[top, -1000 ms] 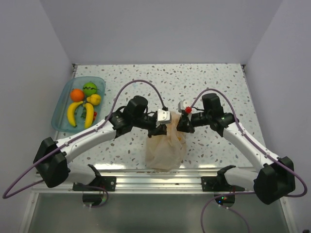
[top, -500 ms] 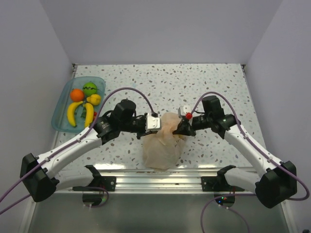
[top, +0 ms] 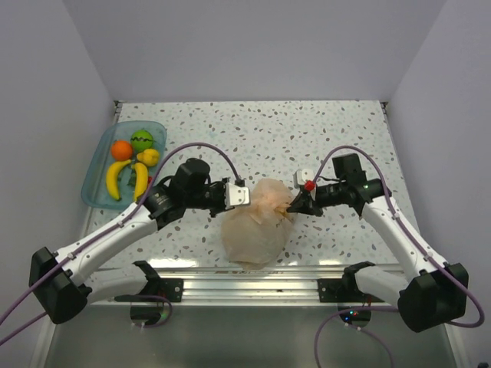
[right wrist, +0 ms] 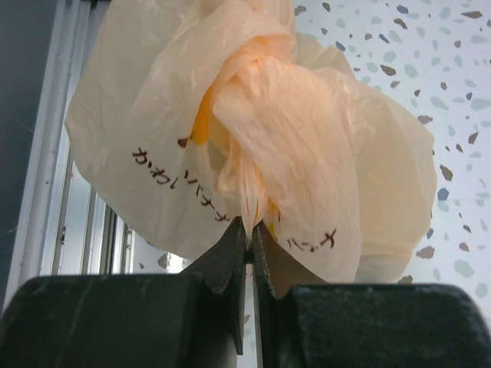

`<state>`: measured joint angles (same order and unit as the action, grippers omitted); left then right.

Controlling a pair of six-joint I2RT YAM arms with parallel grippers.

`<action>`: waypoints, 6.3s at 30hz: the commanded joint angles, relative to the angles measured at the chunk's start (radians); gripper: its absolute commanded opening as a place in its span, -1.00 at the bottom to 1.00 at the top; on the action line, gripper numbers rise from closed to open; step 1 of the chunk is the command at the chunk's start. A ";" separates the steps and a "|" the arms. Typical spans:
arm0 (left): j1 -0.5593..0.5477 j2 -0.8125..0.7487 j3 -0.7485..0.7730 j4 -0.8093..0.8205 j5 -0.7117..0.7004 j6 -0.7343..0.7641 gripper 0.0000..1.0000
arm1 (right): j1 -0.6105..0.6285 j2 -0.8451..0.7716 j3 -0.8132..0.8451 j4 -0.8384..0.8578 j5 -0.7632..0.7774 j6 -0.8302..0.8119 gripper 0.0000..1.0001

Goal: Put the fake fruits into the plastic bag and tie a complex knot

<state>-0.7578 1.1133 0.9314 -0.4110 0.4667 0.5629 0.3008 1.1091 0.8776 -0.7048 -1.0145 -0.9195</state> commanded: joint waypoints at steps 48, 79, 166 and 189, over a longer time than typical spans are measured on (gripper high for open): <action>0.121 -0.081 0.087 -0.124 0.013 0.158 0.23 | -0.094 0.021 0.046 -0.202 0.017 -0.114 -1.00; 0.023 0.149 0.121 0.040 -0.029 0.283 -0.78 | -0.098 -0.015 0.038 -0.164 0.011 0.020 -1.00; 0.152 -0.069 0.047 -0.244 -0.048 0.486 0.26 | 0.231 0.141 0.061 0.140 0.271 0.357 -1.00; 0.028 0.168 0.083 -0.022 -0.006 0.562 -0.67 | 0.232 0.166 0.081 0.130 0.229 0.343 -1.00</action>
<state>-0.7223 1.2770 0.9794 -0.4931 0.4412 1.1351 0.5301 1.2781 0.9112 -0.5728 -0.7517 -0.5621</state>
